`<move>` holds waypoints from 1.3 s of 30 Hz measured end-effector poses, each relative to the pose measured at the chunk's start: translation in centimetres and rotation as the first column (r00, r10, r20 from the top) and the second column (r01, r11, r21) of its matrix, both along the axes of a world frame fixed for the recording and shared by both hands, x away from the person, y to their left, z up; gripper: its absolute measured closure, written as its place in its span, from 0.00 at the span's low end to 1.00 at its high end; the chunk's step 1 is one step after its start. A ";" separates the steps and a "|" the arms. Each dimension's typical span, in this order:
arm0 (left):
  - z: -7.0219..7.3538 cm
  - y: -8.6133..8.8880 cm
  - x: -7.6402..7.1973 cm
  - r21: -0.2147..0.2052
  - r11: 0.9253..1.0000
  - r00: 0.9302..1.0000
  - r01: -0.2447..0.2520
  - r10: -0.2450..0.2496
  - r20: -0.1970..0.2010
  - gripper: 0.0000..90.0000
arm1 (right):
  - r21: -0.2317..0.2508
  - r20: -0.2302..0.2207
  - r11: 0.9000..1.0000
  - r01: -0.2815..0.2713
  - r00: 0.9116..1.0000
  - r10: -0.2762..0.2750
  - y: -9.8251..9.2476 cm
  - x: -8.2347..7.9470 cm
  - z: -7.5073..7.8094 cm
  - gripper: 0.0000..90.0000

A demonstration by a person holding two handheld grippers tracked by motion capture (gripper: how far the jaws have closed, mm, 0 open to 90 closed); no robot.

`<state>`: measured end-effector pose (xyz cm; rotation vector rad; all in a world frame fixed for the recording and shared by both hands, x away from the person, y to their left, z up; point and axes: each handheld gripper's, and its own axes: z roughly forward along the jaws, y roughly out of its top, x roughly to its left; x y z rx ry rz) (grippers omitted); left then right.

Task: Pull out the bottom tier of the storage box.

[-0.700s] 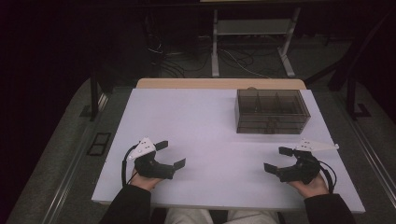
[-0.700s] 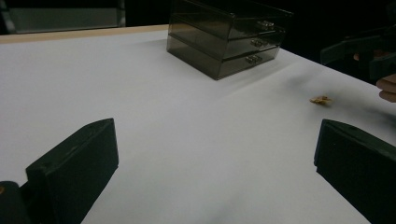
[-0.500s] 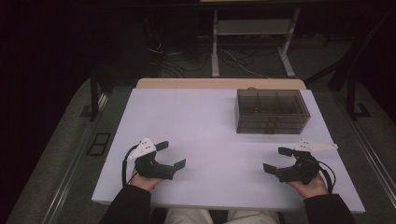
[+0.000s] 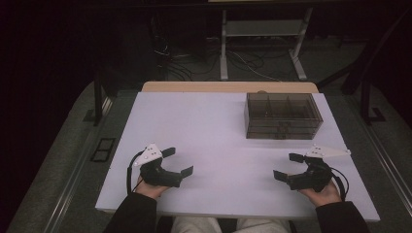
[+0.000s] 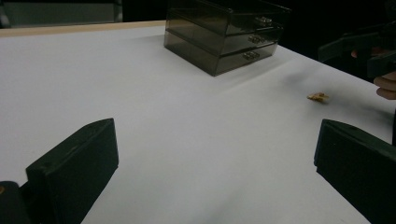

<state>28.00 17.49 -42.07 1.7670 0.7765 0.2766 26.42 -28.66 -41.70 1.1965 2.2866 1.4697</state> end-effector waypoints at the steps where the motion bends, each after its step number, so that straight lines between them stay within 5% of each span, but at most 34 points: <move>1: 0.0 0.0 0.0 0.000 1.000 1.000 0.001 -0.001 -0.002 0.00 | 0.005 -0.008 1.000 0.003 1.000 -0.003 0.0 -0.1 0.0 0.00; 17: -0.3 -0.2 -0.4 0.001 1.000 0.999 0.024 -0.024 -0.024 0.00 | 0.002 -0.032 1.000 0.013 0.999 -0.013 -0.4 -0.3 0.4 0.00; 29: -0.5 -0.4 -0.6 0.011 0.999 0.999 0.039 -0.039 -0.037 0.00 | -0.042 -0.058 0.999 -0.033 0.998 0.030 0.1 0.6 2.0 0.00; 39: -0.5 -0.5 -0.7 0.002 0.999 0.998 0.036 -0.036 -0.042 0.00 | -0.031 -0.060 0.999 -0.033 0.998 0.032 0.4 1.5 3.2 0.00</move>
